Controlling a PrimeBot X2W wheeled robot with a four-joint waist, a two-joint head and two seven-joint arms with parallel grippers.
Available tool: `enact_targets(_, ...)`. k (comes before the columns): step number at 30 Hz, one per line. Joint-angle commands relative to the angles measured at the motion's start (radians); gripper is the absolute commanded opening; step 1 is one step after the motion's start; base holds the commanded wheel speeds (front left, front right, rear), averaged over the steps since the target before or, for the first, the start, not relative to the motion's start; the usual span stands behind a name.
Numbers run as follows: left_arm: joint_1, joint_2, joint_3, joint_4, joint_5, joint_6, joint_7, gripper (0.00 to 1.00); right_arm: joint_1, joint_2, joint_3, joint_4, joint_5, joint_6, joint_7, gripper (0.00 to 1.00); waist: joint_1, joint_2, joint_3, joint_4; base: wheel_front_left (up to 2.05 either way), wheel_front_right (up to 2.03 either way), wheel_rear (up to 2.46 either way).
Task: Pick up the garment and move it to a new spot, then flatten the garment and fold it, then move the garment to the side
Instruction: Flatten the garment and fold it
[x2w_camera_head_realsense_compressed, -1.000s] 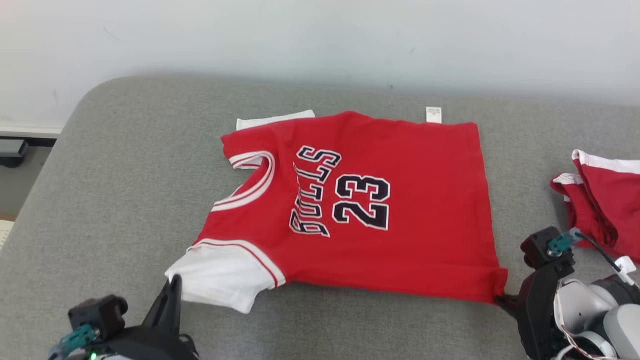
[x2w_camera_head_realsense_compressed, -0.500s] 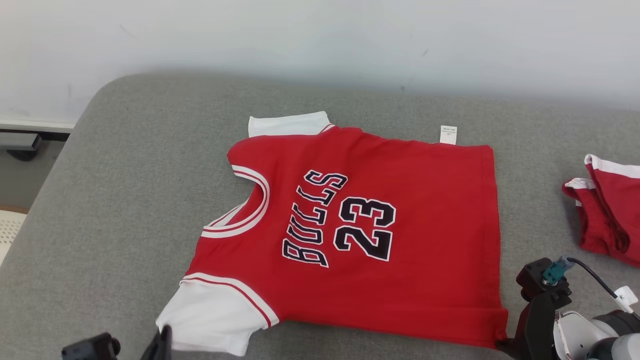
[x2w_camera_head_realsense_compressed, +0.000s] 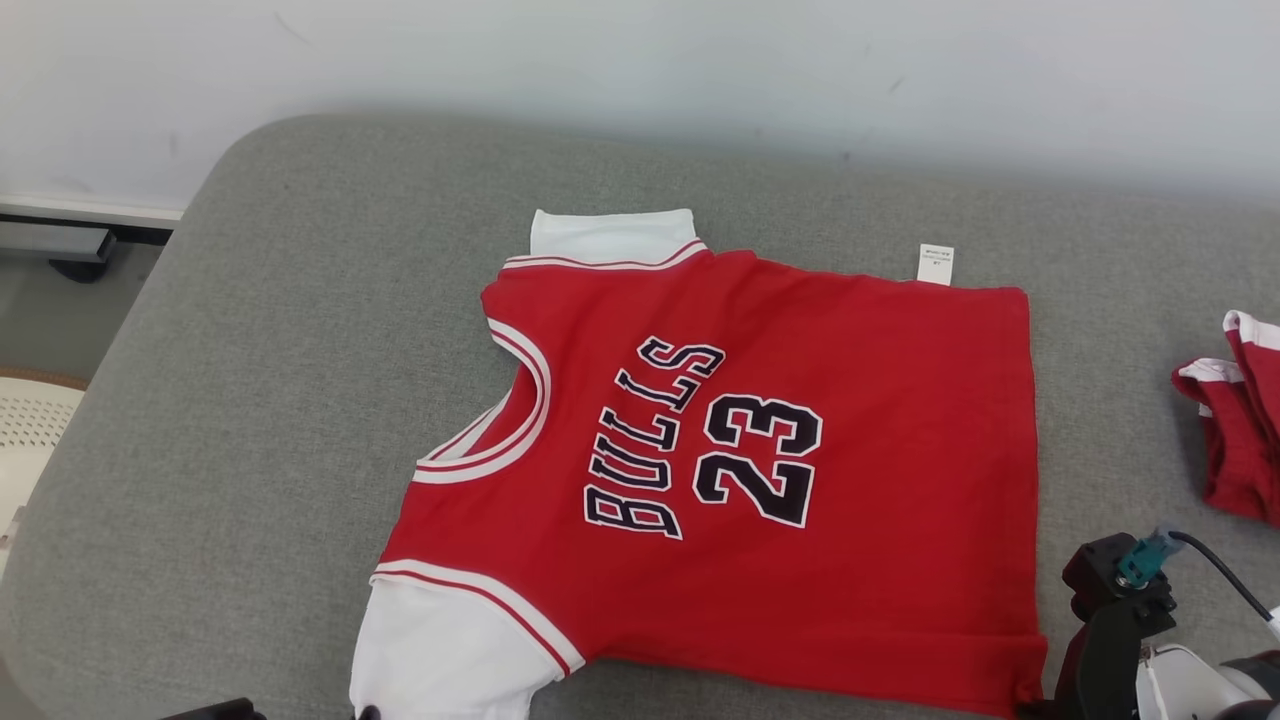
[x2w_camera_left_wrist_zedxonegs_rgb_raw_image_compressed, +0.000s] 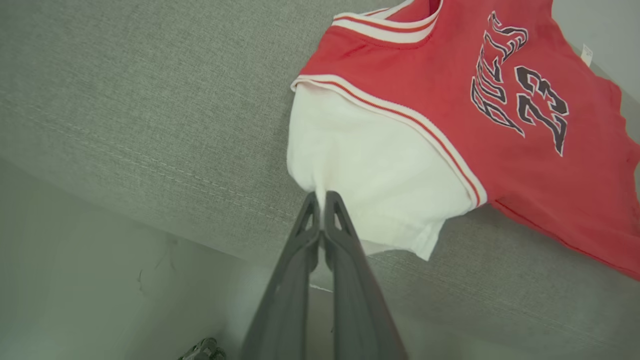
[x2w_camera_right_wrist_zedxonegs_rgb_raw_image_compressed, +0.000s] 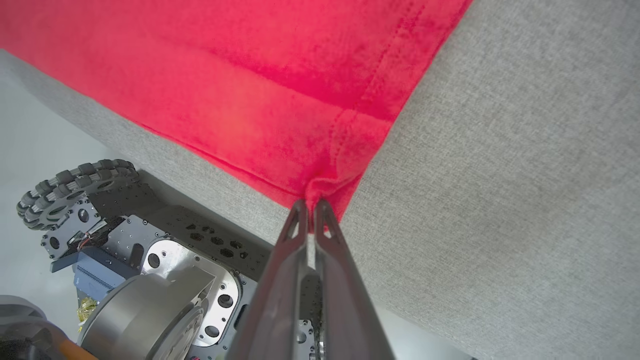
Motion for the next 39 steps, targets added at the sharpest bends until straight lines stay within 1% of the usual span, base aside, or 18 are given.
enact_targets(1, 0.015, 0.011, -0.003, -0.02, -0.007, 0.006, 0.018, 0.0, 0.018, 0.009, -0.018, -0.023, -0.008, 0.0, 0.014, 0.0, 0.0, 0.0, 0.005, 0.002, 0.0, 0.0, 0.0)
enact_targets(4, 0.021, 0.022, -0.007, -0.056, -0.013, 0.012, 0.051, 0.0, 0.034, 0.023, -0.048, -0.067, -0.014, 0.0, 0.021, 0.0, 0.0, 0.0, 0.013, -0.002, 0.0, 0.0, 0.0)
enact_targets(7, 0.01, 0.024, -0.002, -0.086, -0.017, 0.009, 0.053, 0.0, 0.038, 0.035, -0.061, -0.097, -0.014, 0.0, 0.015, 0.0, 0.0, 0.0, 0.018, -0.007, 0.0, 0.0, 0.0)
enact_targets(12, -0.062, 0.019, -0.003, -0.121, -0.026, -0.022, 0.05, 0.0, 0.02, 0.06, -0.074, -0.153, 0.01, 0.0, -0.021, 0.0, 0.0, 0.0, 0.025, -0.018, 0.0, 0.0, 0.0)
enact_targets(14, -0.104, 0.023, -0.016, -0.11, -0.017, -0.037, 0.065, 0.0, 0.002, 0.065, -0.072, -0.166, 0.024, 0.0, -0.042, 0.0, 0.0, 0.0, 0.027, -0.022, 0.0, 0.0, 0.0)
enact_targets(17, -0.172, 0.013, -0.025, -0.087, -0.016, -0.051, 0.08, 0.0, -0.026, 0.063, -0.075, -0.164, 0.039, 0.0, -0.074, 0.0, 0.0, 0.0, 0.03, -0.028, 0.0, 0.0, 0.0)
enact_targets(23, -0.335, -0.018, -0.027, -0.005, -0.015, -0.076, 0.091, 0.0, -0.097, 0.06, -0.084, -0.12, 0.073, 0.0, -0.148, 0.0, 0.0, 0.0, 0.042, -0.029, 0.0, 0.0, 0.0)
enact_targets(26, -0.414, -0.036, -0.033, 0.053, -0.02, -0.092, 0.099, 0.0, -0.131, 0.054, -0.079, -0.086, 0.071, 0.0, -0.177, 0.0, 0.0, 0.0, 0.052, -0.031, 0.0, 0.0, 0.0)
enact_targets(29, -0.478, -0.056, -0.029, 0.111, -0.033, -0.108, 0.085, 0.0, -0.173, 0.061, -0.078, -0.047, 0.072, 0.0, -0.208, 0.0, 0.0, 0.0, 0.064, -0.039, 0.0, 0.0, 0.0)
enact_targets(32, -0.535, -0.069, -0.037, 0.171, -0.023, -0.127, 0.072, 0.0, -0.197, 0.066, -0.089, 0.006, 0.036, 0.0, -0.231, 0.0, 0.0, 0.0, 0.076, -0.041, 0.0, 0.0, 0.0)
enact_targets(39, -0.64, -0.097, -0.05, 0.313, 0.0, -0.146, 0.033, 0.0, -0.255, 0.093, -0.108, 0.105, -0.012, 0.0, -0.283, 0.0, 0.0, 0.0, 0.106, -0.048, 0.0, 0.0, 0.0)
